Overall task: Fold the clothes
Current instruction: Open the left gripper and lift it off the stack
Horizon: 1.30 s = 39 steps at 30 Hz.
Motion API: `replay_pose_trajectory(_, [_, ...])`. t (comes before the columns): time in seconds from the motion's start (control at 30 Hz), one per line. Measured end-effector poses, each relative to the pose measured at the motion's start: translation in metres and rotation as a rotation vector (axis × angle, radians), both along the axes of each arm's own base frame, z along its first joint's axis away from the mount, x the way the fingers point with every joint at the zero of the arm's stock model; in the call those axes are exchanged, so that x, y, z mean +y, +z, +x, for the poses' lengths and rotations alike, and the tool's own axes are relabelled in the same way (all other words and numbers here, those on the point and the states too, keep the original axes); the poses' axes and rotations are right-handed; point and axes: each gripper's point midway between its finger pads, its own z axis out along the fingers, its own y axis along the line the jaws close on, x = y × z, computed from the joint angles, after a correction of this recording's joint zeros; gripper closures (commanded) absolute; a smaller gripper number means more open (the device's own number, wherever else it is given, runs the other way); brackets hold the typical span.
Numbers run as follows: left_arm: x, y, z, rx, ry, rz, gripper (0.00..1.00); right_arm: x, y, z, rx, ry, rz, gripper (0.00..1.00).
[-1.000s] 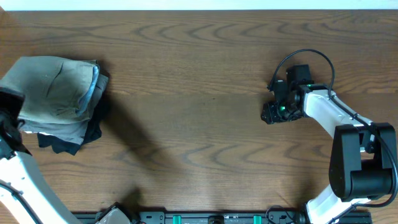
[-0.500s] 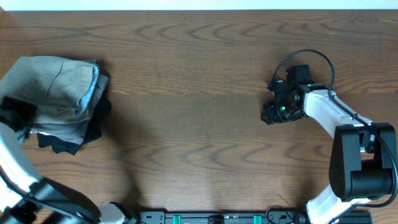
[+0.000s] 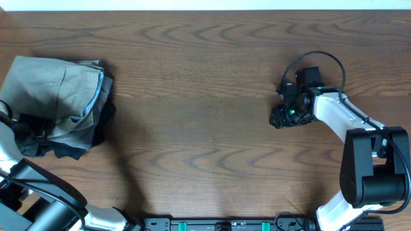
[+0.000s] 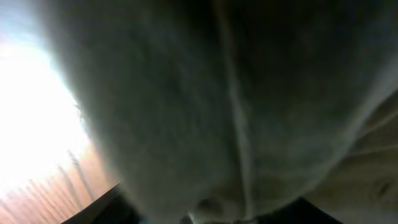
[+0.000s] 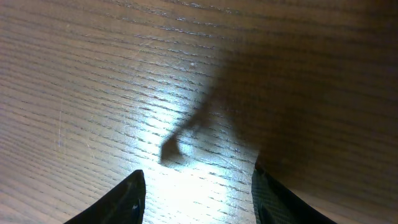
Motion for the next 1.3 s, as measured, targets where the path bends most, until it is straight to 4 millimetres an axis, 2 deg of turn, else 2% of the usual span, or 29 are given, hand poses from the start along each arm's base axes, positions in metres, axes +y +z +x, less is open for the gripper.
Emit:
replay_pose_trajectory(0.1, [-0.004,0.007,0.003,-0.03,-0.009,-0.01,0.39,0.0,0.0,0.0,0.0,0.0,0.0,0.46])
replay_pose_trajectory(0.2, [-0.01,0.023,0.006,-0.073,-0.025,0.008,0.36,0.0,0.0,0.0,-0.001,0.0,0.0,0.47])
replay_pose_trajectory(0.3, [-0.02,0.048,0.007,-0.125,-0.059,0.05,0.34,0.0,0.0,0.0,-0.001,0.0,0.0,0.46])
replay_pose_trajectory(0.43, [-0.043,0.086,0.006,-0.161,-0.136,0.088,0.32,0.0,0.0,0.001,-0.005,0.0,0.001,0.46])
replay_pose_trajectory(0.6, [-0.073,0.128,0.027,-0.221,-0.285,0.147,0.31,0.0,0.002,0.006,-0.025,-0.008,0.002,0.45])
replay_pose_trajectory(0.67, [-0.093,0.138,0.041,-0.249,-0.378,0.169,0.31,0.0,0.005,0.008,-0.035,-0.019,0.003,0.43])
replay_pose_trajectory(0.73, [-0.121,0.143,0.056,-0.276,-0.5,0.184,0.31,0.001,0.013,0.01,-0.055,-0.024,0.009,0.37])
replay_pose_trajectory(0.77, [-0.133,0.145,0.062,-0.289,-0.55,0.191,0.31,0.001,0.017,0.011,-0.066,-0.028,0.013,0.28])
replay_pose_trajectory(0.83, [-0.166,0.147,0.075,-0.318,-0.682,0.204,0.3,0.005,0.033,0.016,-0.107,-0.034,0.036,0.01])
replay_pose_trajectory(0.93, [-0.215,0.151,0.087,-0.369,-0.876,0.227,0.25,0.012,0.064,0.028,-0.199,-0.02,0.081,0.01])
replay_pose_trajectory(1.0, [-0.251,0.153,0.091,-0.404,-1.021,0.241,0.16,0.016,0.084,0.034,-0.257,-0.011,0.11,0.01])
replay_pose_trajectory(1.07, [-0.28,0.154,0.089,-0.421,-1.136,0.251,0.03,0.019,0.101,0.037,-0.302,-0.004,0.131,0.01])
replay_pose_trajectory(1.2, [-0.325,0.155,0.084,-0.455,-1.305,0.288,0.02,0.022,0.114,0.036,-0.333,0.004,0.15,0.01])
replay_pose_trajectory(1.3, [-0.344,0.16,0.088,-0.501,-1.365,0.32,0.02,0.02,0.113,0.037,-0.335,0.0,0.137,0.01])
